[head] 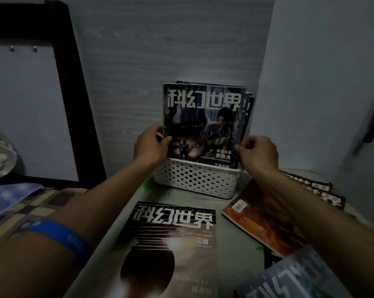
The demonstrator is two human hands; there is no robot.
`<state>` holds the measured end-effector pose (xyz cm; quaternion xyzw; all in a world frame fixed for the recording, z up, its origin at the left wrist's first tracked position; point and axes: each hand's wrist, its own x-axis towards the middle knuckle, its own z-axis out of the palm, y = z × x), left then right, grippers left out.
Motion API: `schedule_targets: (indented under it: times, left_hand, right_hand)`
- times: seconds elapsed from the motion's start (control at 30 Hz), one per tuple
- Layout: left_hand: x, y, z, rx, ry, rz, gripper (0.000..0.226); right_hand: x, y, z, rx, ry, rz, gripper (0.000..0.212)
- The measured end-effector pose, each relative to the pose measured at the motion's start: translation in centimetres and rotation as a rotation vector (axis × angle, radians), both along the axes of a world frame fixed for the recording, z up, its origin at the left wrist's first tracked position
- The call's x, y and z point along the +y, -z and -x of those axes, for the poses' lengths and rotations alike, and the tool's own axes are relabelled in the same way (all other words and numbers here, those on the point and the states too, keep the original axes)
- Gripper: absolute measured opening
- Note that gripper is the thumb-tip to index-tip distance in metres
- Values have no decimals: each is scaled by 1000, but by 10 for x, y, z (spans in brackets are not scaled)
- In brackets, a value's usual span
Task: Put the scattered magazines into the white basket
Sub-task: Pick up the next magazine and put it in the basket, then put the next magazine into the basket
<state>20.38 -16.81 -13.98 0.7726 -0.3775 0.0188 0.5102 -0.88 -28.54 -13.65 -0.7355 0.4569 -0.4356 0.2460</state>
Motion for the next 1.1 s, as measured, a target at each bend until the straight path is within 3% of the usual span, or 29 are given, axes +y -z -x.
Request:
schedule_targets:
  times: [0.07, 0.13, 0.2, 0.33, 0.4, 0.47, 0.53, 0.6, 0.67, 0.73, 0.77, 0.9, 0.93, 1.0, 1.1]
  left_hand:
    - [-3, 6, -3, 37, -98, 7, 22]
    - [-3, 12, -2, 78, -137, 58, 29]
    - [0, 14, 5, 114, -65, 95, 31]
    - [34, 22, 27, 114, 175, 74, 36]
    - [70, 33, 39, -7, 203, 3, 35]
    - [116, 46, 50, -240, 146, -169, 28]
    - [163, 55, 58, -543, 36, -410, 21]
    - [199, 57, 68, -638, 10, -592, 19]
    - [216, 59, 82, -571, 49, -684, 24]
    - [219, 61, 101, -441, 102, -687, 27]
    - [217, 60, 108, -275, 94, -622, 27]
    - [216, 34, 100, 755, 84, -120, 30]
    - [220, 30, 100, 834, 147, -110, 33]
    - [229, 32, 106, 790, 256, -159, 41]
    - [240, 40, 117, 713, 312, -75, 48]
  right_hand:
    - [-3, 5, 0, -22, 30, -2, 23]
    - [-1, 7, 2, -63, -7, -33, 17]
    - [6, 6, 8, -53, -87, -46, 7]
    - [41, 4, 27, 69, -333, -97, 25]
    - [72, 11, 43, 123, -380, 10, 24]
    - [110, 22, 63, 228, -394, 166, 18]
    - [143, 31, 80, 418, -424, 223, 8]
    - [165, 37, 87, 712, -439, 151, 12]
    - [178, 39, 84, 918, -425, 61, 26]
    - [187, 36, 77, 860, -445, -51, 26]
    - [190, 34, 74, 794, -449, -121, 26]
    - [191, 28, 74, 642, -438, -349, 23]
    - [191, 26, 77, 634, -441, -387, 27]
    - [189, 25, 84, 589, -439, -483, 35]
    - [188, 23, 92, 355, -455, -681, 26]
